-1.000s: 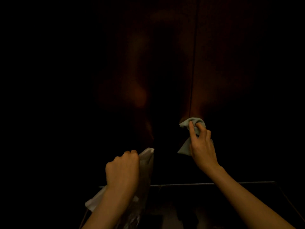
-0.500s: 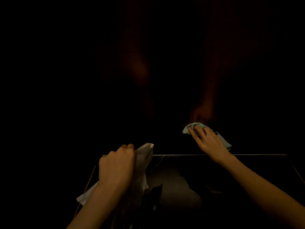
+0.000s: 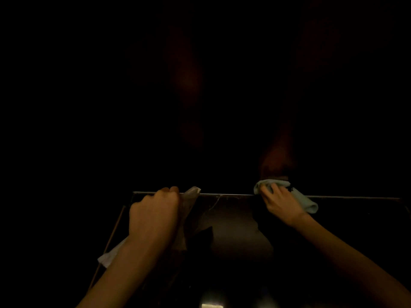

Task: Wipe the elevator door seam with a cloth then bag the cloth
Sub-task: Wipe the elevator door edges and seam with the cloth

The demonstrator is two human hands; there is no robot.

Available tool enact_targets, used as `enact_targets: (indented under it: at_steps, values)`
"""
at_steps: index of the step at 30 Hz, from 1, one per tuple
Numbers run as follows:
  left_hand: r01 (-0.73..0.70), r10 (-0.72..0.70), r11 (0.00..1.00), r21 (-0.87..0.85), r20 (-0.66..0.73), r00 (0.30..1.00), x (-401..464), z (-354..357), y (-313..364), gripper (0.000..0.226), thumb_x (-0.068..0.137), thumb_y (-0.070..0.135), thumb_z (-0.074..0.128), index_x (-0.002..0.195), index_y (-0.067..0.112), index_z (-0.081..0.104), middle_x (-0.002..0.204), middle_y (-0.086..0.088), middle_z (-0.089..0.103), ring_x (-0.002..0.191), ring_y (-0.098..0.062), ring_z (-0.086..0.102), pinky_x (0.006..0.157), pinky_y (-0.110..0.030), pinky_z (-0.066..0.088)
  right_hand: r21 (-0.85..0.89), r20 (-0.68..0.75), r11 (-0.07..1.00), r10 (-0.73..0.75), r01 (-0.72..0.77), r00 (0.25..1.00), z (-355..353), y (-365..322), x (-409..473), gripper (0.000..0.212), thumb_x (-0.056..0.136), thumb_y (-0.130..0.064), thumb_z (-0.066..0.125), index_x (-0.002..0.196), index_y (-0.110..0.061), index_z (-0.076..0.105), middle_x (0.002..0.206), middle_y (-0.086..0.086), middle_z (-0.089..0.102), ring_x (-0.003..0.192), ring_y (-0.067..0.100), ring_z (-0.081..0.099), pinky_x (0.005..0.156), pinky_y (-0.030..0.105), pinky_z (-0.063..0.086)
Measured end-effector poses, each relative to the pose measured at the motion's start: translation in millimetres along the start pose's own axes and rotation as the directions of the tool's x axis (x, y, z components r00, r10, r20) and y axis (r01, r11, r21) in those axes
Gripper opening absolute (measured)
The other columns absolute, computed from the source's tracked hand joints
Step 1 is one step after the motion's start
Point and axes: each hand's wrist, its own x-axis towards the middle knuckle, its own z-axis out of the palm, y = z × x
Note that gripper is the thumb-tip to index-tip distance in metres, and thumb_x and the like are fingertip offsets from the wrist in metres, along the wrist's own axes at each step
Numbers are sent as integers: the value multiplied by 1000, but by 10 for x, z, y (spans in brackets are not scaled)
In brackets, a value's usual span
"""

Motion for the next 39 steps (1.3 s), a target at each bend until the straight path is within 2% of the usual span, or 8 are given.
enact_targets:
  at_steps: [2, 5, 8, 11, 14, 23, 31, 39]
  values:
    - [-2, 2, 1000, 13, 20, 1000, 18, 33, 13, 26, 99, 29, 38, 123, 20, 46, 121, -3, 57, 109, -25, 58, 70, -29, 37, -70, 80, 997, -20, 26, 997, -17, -54, 25, 38, 55, -16, 85, 90, -4, 75, 115, 15, 61, 90, 34, 46, 58, 40, 48]
    - [-7, 6, 1000, 14, 50, 999, 61, 86, 18, 28, 97, 29, 44, 124, 20, 44, 120, -2, 57, 109, -24, 58, 72, -29, 41, -140, 154, 977, -138, 159, 979, 51, -103, 39, 37, 92, -10, 47, 127, -1, 54, 146, 19, 26, 121, 41, 37, 89, 44, 40]
    - [28, -27, 1000, -15, 60, 998, 133, 108, 13, 24, 96, 26, 48, 119, 19, 47, 115, -2, 60, 103, -23, 61, 73, -31, 46, -186, 161, 952, -215, 244, 963, -1, -54, 73, 41, 95, -8, 38, 135, 0, 46, 148, 19, 19, 128, 40, 30, 96, 46, 35]
    - [53, -50, 998, -40, 73, 996, 176, 100, 101, 19, 96, 25, 48, 114, 17, 50, 112, -5, 60, 101, -24, 62, 73, -32, 46, -224, 90, 942, -235, 249, 968, -157, 136, 11, 41, 91, -10, 49, 131, -1, 51, 146, 20, 27, 124, 41, 36, 92, 47, 40]
    - [65, -63, 998, -25, 66, 996, 194, 67, 182, 19, 98, 24, 42, 111, 15, 51, 111, -7, 60, 101, -25, 60, 68, -31, 39, -251, -132, 949, -230, 192, 964, -480, 406, -25, 45, 64, -15, 77, 107, -3, 70, 121, 17, 58, 97, 38, 49, 66, 42, 49]
    - [-122, 123, 989, 89, -8, 992, 374, -383, 174, 25, 98, 24, 41, 118, 15, 54, 119, -9, 57, 109, -29, 57, 78, -35, 43, -286, -556, 957, -210, 52, 804, -1394, 958, -169, 45, 87, -9, 30, 116, -1, 64, 122, 19, 41, 89, 35, 42, 62, 41, 47]
    - [-74, 74, 995, 62, 0, 997, 604, -862, 128, 29, 98, 20, 44, 125, 15, 51, 124, -11, 54, 114, -30, 54, 90, -40, 44, -399, -659, 917, -283, -4, 697, -2247, 1490, -266, 56, 99, -6, 12, 114, -1, 65, 121, 17, 41, 89, 34, 42, 61, 41, 48]
    - [-76, 75, 996, -50, -22, 997, 620, -1115, 162, 24, 97, 17, 43, 119, 13, 51, 117, -11, 54, 106, -30, 55, 83, -39, 43, -566, -664, 812, -348, -141, 662, -3160, 2073, -305, 39, 90, -9, 34, 118, -7, 61, 123, 16, 42, 90, 34, 47, 66, 41, 45]
